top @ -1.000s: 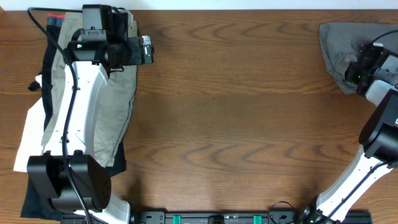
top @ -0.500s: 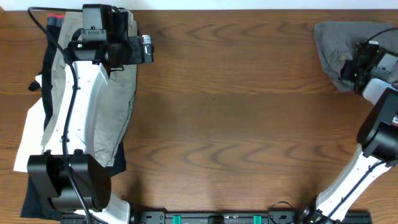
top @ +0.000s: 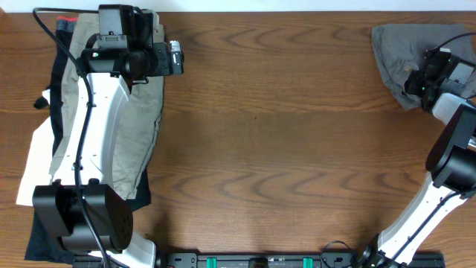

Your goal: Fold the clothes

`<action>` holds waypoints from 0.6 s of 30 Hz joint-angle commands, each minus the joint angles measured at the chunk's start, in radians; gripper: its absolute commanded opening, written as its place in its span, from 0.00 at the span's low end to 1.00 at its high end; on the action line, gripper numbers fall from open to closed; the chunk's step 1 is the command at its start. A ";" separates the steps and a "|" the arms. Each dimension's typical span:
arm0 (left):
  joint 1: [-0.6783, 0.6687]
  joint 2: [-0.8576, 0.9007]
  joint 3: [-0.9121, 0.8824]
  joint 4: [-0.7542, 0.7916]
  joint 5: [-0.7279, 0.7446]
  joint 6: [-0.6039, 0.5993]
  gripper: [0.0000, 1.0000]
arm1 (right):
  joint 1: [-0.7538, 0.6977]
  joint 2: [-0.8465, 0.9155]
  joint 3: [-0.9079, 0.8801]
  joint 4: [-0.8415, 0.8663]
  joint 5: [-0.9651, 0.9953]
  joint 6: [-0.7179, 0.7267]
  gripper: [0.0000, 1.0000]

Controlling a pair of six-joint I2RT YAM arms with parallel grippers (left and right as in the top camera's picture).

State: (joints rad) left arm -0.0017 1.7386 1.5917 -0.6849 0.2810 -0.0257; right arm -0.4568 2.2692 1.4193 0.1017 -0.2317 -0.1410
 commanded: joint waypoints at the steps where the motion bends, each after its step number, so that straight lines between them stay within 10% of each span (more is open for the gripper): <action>1: 0.002 0.006 -0.007 0.006 -0.009 -0.001 0.98 | 0.003 -0.033 -0.012 0.002 -0.015 0.043 0.04; 6: 0.002 0.006 -0.007 0.006 -0.009 -0.001 0.98 | -0.023 -0.230 -0.005 0.009 -0.004 0.043 0.09; 14: 0.003 0.006 -0.007 0.005 -0.009 -0.001 0.98 | 0.010 -0.585 -0.005 -0.188 -0.041 0.043 0.99; 18: 0.003 0.006 -0.007 0.005 -0.009 -0.001 0.98 | 0.064 -0.745 -0.005 -0.308 -0.042 0.043 0.99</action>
State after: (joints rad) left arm -0.0017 1.7386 1.5917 -0.6807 0.2810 -0.0257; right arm -0.4324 1.5764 1.4120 -0.1692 -0.2523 -0.1032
